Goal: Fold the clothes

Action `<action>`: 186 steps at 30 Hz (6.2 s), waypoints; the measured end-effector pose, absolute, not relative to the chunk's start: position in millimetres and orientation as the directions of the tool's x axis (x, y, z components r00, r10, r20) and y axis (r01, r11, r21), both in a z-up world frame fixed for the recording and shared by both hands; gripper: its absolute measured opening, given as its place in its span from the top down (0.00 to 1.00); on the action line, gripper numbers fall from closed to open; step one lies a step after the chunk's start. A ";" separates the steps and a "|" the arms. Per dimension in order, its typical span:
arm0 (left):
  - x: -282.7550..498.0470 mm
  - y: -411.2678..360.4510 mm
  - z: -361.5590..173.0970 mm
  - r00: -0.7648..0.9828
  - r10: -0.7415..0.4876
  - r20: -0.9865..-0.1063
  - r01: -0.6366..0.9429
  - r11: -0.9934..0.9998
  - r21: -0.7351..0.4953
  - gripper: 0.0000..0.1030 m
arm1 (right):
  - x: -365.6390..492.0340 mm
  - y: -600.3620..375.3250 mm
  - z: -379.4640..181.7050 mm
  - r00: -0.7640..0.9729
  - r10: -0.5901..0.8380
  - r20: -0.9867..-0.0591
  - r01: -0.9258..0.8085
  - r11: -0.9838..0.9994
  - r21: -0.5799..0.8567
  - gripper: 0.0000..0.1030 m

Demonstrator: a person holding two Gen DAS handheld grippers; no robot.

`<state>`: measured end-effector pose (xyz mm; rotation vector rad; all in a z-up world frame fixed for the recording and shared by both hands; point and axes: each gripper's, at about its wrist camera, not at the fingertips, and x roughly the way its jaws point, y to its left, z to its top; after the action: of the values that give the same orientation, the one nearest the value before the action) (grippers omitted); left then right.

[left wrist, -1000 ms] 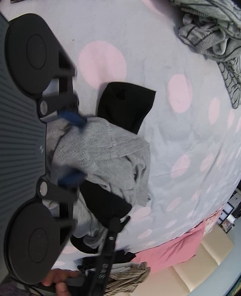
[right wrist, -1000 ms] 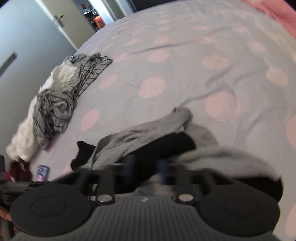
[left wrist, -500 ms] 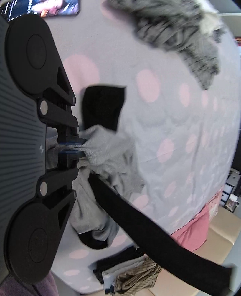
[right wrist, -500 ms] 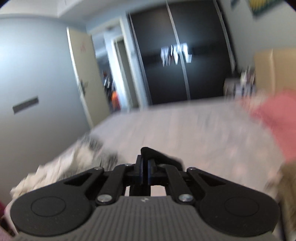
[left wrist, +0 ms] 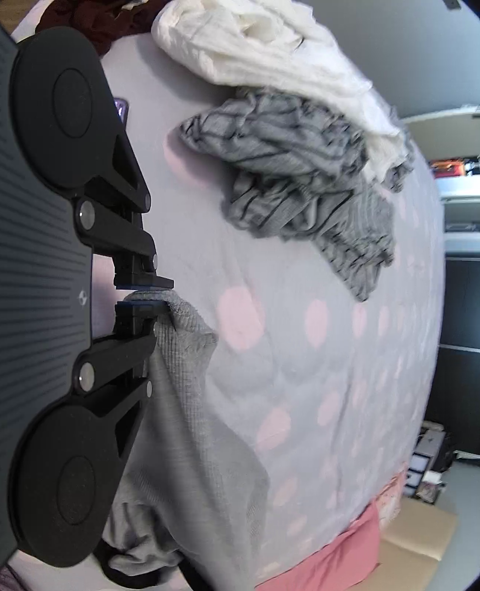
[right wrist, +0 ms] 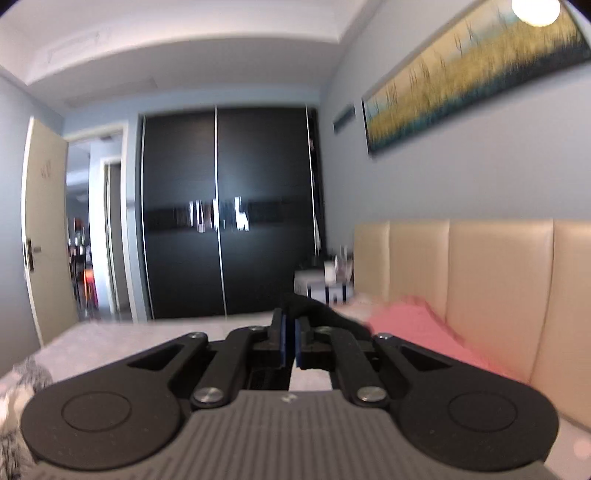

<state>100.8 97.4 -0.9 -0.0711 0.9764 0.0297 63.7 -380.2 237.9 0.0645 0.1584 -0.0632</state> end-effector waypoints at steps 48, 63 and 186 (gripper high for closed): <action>129.7 -125.6 -42.7 0.471 -0.413 -0.779 0.588 0.805 -0.071 0.62 | 112.0 -335.5 -87.2 0.458 0.279 -0.844 -0.167 0.960 0.227 0.52; 116.1 2.5 54.4 0.730 -0.381 -0.567 0.284 0.924 -0.255 1.00 | 68.7 -348.8 -2.0 0.741 0.155 -0.653 -0.090 0.987 0.131 0.95; 84.7 9.2 -12.7 0.666 -0.240 -0.706 0.449 0.885 0.123 0.79 | 81.8 -308.8 -18.6 0.653 0.294 -0.698 -0.467 0.882 -0.065 0.71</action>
<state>84.7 9.2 -12.7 0.2996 0.7468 -0.3951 81.8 -308.8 -18.6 -0.2488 0.7424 0.4366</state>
